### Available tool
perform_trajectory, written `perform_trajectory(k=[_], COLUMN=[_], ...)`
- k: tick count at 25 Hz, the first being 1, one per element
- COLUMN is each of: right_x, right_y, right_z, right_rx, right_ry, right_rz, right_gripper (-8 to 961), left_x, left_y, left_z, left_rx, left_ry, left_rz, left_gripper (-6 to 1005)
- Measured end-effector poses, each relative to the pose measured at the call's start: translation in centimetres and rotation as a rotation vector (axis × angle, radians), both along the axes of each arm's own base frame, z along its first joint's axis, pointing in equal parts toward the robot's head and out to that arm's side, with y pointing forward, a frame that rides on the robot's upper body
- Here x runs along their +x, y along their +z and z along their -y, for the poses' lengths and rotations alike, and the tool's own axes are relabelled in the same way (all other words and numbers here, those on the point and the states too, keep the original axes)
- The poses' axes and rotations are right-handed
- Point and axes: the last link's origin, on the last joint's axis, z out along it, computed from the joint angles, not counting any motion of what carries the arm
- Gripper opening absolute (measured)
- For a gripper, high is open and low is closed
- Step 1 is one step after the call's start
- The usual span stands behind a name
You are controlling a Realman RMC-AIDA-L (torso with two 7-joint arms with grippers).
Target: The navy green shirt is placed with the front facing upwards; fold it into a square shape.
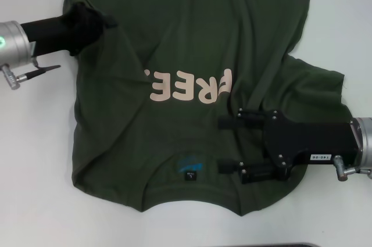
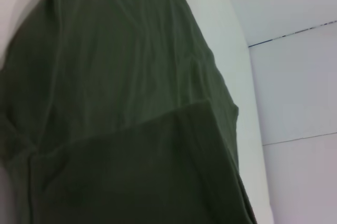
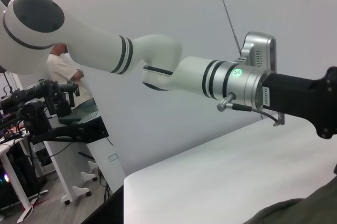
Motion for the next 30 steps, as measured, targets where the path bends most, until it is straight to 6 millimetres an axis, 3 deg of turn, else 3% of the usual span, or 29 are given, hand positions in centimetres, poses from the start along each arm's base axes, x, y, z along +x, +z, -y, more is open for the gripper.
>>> perform_trajectory(k=[3, 15, 23, 27, 30], right_x=[0.1, -0.2, -0.2, -0.1, 0.0], right_y=[0.0, 0.0, -0.1, -0.1, -0.1], right_z=[-0.1, -0.5, -0.5, -0.4, -0.3], right_rx=[0.004, 0.013, 0.011, 0.01, 0.01], right_ry=[-0.003, 0.007, 0.006, -0.001, -0.004], right_rz=[0.005, 0.011, 0.009, 0.009, 0.008], right_gripper=[906, 907, 906, 905, 904], left_x=[0.1, 0.6, 2.6, 2.3, 0.9], left_y=[-0.7, -0.8, -1.2, 0.9, 2.2], left_z=[0.0, -0.4, -0.3, 0.6, 1.3], left_rx=[-0.001, 0.022, 0.01, 0.056, 0.091], left_ry=[0.002, -0.011, -0.069, -0.088, -0.065], left_rz=[-0.004, 0.002, 0.109, 0.23, 0.244], left_gripper=[26, 337, 543, 662, 714])
